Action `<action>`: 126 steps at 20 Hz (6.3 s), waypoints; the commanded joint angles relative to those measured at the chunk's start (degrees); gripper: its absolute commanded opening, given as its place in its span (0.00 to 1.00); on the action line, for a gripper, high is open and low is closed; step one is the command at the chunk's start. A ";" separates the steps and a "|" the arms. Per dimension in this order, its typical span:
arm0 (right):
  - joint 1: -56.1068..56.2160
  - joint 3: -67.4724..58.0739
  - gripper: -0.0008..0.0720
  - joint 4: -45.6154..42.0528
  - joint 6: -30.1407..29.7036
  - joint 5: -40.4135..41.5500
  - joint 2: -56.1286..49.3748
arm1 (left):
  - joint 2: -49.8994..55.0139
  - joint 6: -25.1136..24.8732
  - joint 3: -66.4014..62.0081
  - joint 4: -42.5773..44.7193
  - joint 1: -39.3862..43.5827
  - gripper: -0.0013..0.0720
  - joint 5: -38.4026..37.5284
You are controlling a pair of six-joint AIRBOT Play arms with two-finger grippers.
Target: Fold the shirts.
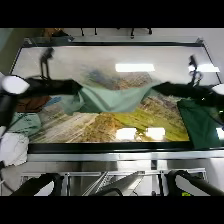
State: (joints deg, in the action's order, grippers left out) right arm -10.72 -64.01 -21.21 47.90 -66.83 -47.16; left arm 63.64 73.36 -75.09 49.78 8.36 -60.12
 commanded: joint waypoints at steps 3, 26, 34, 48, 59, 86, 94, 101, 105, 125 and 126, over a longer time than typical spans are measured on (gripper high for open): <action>-0.02 -26.34 0.04 -1.25 -0.15 2.62 9.77 | -13.64 1.27 -24.41 3.21 -0.17 0.04 -3.76; 0.17 -10.10 0.04 -8.20 -0.22 4.28 -37.38 | 42.01 -1.79 -10.10 5.44 2.64 0.04 -6.08; -0.02 -12.55 0.41 2.84 -9.79 9.79 -39.80 | 53.37 -0.15 -34.73 -7.89 -4.96 0.96 -14.78; -0.02 -12.98 0.72 -22.38 1.49 0.94 -31.80 | 28.46 5.16 5.20 2.71 -2.10 0.96 -15.74; 0.11 -12.94 0.72 -22.29 1.49 0.74 -32.26 | 33.55 6.45 10.97 2.62 5.35 0.44 4.85; -10.97 -29.22 0.04 35.56 -2.43 -6.08 -23.71 | 12.90 4.15 -26.03 7.13 -4.76 0.04 -19.89; -16.63 -37.16 0.04 37.73 -4.33 14.73 -5.77 | -3.69 5.49 -43.15 7.04 -12.85 0.04 -6.86; -16.55 -37.16 0.04 30.42 -4.37 9.97 -2.84 | -9.18 3.56 -34.36 7.02 -13.62 0.04 -4.63; -12.48 -37.09 0.04 15.43 1.25 4.39 -7.04 | -2.69 3.61 -34.32 7.23 -11.06 0.04 -14.56; 6.40 -36.48 0.41 -15.26 7.04 8.39 -44.48 | 51.45 -0.81 -31.12 -0.35 -11.26 0.04 -12.04; 3.93 -36.46 0.41 -18.86 10.29 3.87 -42.56 | 51.93 -0.61 -32.41 -0.35 -11.26 0.04 -12.83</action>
State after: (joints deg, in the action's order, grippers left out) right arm -2.31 -100.22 -34.17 52.69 -54.00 -93.51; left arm 112.60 72.79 -102.94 50.24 -2.81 -70.24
